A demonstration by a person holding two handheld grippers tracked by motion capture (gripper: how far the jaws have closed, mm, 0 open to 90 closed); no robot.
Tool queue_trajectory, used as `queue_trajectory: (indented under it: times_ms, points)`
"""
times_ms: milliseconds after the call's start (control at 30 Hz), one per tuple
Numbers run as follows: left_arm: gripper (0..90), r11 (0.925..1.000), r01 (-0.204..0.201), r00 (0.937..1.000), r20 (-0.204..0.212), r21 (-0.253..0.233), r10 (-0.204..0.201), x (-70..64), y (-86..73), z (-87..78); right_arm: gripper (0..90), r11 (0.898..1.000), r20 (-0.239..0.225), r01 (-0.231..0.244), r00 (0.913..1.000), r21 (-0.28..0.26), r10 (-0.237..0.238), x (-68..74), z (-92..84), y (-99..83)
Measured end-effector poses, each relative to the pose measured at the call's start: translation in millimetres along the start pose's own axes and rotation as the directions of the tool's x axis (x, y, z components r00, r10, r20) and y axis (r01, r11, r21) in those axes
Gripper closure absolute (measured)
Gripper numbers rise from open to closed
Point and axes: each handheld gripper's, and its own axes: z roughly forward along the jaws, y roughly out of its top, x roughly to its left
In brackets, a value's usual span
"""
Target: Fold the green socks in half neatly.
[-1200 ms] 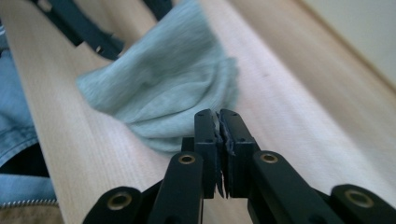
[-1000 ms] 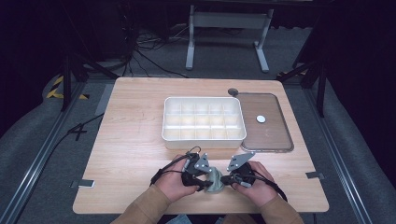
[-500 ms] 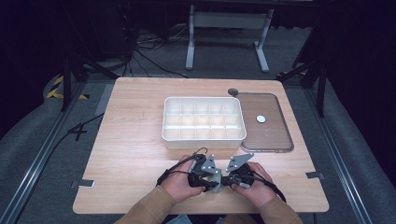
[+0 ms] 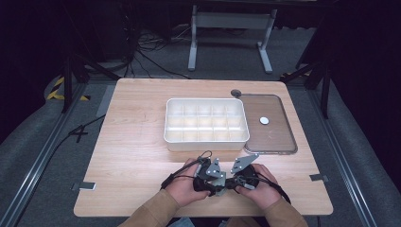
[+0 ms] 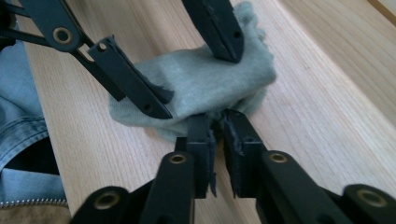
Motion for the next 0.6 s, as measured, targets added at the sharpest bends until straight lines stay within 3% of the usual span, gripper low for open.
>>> queue_trajectory:
  times_ms: [100,200,300,367,600]
  points:
    - [53.0,1.0000,-0.002,1.0000,-0.004,0.002,0.002,-0.4,0.4,-0.1,77.5,1.000,0.000,-0.009,1.0000,-0.008,0.009,-1.6,-5.6,-0.2]
    - [53.0,1.0000,0.006,1.0000,-0.008,0.004,-0.006,-1.2,0.6,-0.2,73.1,0.996,0.032,-0.049,0.9981,-0.070,0.052,-5.2,-21.2,1.3]
    - [53.0,0.9999,0.002,0.9999,-0.014,0.012,-0.001,-1.3,1.8,-0.3,69.0,0.987,0.039,-0.090,0.9947,-0.130,0.095,-5.5,-27.2,1.9]
    - [52.9,0.9999,0.003,0.9997,-0.025,0.013,-0.002,-2.7,2.3,0.1,66.6,0.975,0.041,-0.124,0.9902,-0.186,0.133,-4.5,-26.8,2.5]
    - [53.0,0.9999,0.001,0.9996,-0.027,0.014,-0.001,-3.6,2.4,-0.2,64.1,0.967,0.045,-0.141,0.9872,-0.211,0.153,0.5,-18.6,4.7]
